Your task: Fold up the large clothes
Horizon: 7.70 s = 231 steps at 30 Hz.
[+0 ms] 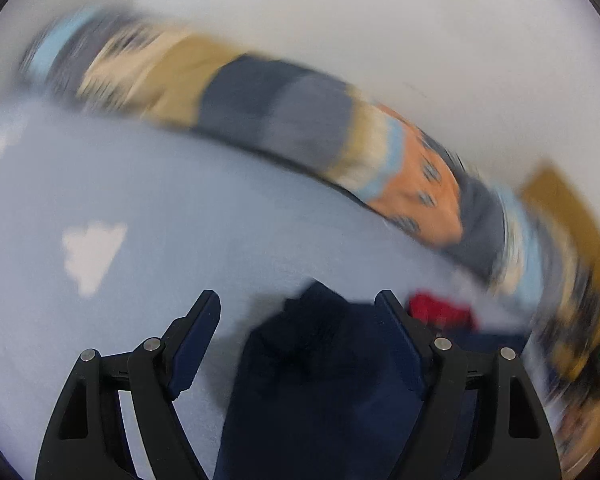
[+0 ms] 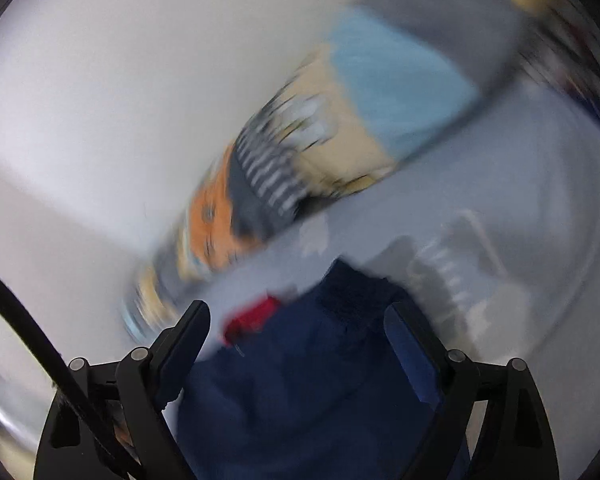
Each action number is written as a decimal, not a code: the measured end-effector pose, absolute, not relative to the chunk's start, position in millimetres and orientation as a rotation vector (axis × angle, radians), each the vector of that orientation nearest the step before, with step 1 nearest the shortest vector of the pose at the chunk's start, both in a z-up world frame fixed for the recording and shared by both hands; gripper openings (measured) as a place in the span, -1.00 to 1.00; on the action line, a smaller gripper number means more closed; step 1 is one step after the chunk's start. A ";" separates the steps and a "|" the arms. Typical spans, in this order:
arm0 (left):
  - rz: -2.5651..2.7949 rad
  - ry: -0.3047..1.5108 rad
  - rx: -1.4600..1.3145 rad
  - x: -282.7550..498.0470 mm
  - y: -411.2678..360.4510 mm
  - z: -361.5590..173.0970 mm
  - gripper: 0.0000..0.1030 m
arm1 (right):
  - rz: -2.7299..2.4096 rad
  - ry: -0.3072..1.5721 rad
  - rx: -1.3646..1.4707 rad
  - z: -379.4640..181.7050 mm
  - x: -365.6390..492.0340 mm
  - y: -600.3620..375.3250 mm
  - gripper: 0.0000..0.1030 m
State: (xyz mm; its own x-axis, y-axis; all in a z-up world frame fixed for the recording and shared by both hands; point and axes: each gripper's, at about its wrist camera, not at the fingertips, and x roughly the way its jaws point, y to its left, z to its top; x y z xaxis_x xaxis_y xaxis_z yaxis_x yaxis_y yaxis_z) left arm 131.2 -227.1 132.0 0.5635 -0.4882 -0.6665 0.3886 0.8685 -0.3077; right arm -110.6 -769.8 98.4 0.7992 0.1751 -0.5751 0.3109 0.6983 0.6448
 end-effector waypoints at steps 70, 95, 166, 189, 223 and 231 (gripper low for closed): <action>-0.334 1.050 -0.352 -93.9 -106.0 75.0 0.71 | -0.319 0.793 1.053 64.6 -322.2 -662.9 0.06; -0.519 1.062 -0.899 -24.2 -94.6 14.5 0.70 | -0.336 0.599 1.322 -10.0 -305.6 -712.9 0.18; -0.165 0.947 0.111 -49.4 -197.1 34.8 0.62 | -0.425 0.899 0.687 24.1 -231.3 -678.3 -0.41; -0.427 0.667 0.108 -222.9 -188.1 132.7 0.84 | -0.518 0.613 0.127 170.7 -393.3 -518.4 0.99; -0.348 0.720 0.347 -268.5 -224.7 68.1 0.87 | -0.181 1.001 0.439 63.7 -359.9 -494.9 0.74; -0.354 0.781 0.407 -265.5 -239.2 50.5 0.87 | -0.182 1.108 0.443 37.8 -347.5 -484.4 0.78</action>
State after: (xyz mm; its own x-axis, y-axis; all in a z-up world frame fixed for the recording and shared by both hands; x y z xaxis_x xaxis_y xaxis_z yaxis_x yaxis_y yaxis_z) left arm -265.5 -239.2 50.5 0.6589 -0.1557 -0.7360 0.4508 0.8649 0.2207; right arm -347.5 -484.4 37.8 0.4424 0.0764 -0.8936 0.3577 0.8986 0.2539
